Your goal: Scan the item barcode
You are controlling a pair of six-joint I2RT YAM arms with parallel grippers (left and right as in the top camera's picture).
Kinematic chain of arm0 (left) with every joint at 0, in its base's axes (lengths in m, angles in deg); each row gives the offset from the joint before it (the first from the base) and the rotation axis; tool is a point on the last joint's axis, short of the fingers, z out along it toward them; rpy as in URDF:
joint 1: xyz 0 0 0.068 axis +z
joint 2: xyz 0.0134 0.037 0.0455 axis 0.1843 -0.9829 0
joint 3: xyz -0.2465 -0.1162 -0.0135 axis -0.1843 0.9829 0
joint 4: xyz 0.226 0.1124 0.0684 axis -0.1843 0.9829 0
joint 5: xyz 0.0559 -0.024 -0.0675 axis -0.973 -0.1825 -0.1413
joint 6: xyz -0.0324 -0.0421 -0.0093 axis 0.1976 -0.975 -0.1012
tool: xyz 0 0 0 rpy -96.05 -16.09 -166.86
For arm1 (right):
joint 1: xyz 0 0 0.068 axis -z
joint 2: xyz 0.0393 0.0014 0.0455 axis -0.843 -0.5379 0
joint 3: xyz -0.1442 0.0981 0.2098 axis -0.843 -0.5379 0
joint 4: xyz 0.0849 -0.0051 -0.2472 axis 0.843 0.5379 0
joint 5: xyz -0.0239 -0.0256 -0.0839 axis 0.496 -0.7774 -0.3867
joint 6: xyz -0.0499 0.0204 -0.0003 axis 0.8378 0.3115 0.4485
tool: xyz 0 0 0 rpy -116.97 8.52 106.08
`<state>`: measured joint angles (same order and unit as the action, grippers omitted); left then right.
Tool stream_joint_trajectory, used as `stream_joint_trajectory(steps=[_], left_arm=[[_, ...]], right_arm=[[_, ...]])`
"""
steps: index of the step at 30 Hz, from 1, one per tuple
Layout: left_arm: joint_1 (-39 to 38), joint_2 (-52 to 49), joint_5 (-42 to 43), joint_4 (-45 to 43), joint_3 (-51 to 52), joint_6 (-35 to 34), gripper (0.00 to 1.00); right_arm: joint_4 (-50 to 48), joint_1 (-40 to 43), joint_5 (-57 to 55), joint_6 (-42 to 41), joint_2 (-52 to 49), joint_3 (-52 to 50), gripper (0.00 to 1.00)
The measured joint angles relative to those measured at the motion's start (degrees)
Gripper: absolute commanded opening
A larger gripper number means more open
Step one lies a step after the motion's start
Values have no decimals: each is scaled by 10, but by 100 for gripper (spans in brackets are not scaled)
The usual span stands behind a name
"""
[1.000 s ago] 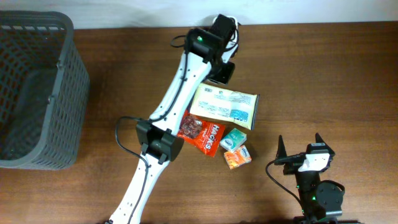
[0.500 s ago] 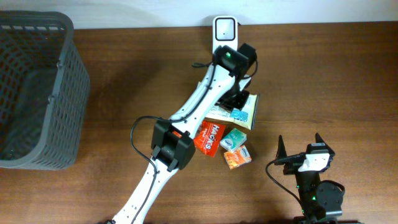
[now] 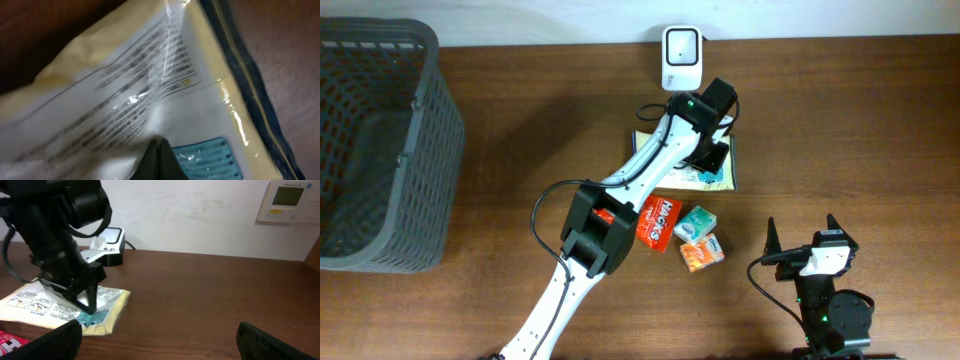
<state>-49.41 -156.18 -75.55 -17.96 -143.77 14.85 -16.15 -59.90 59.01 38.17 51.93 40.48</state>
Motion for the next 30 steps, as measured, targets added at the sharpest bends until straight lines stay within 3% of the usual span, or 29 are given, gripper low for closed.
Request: stream_joint_trajectory(steps=[6, 16, 21, 30], left_arm=[[7, -2, -20, 17, -18, 0, 0], [61, -12, -44, 255, -248, 0, 0], [71, -13, -43, 305, -246, 0, 0], [70, -14, -28, 243, -141, 0, 0]], right_arm=[[0, 0, 0, 0, 0, 0, 98], [0, 0, 0, 0, 0, 0, 98], [0, 0, 0, 0, 0, 0, 98], [0, 0, 0, 0, 0, 0, 98]])
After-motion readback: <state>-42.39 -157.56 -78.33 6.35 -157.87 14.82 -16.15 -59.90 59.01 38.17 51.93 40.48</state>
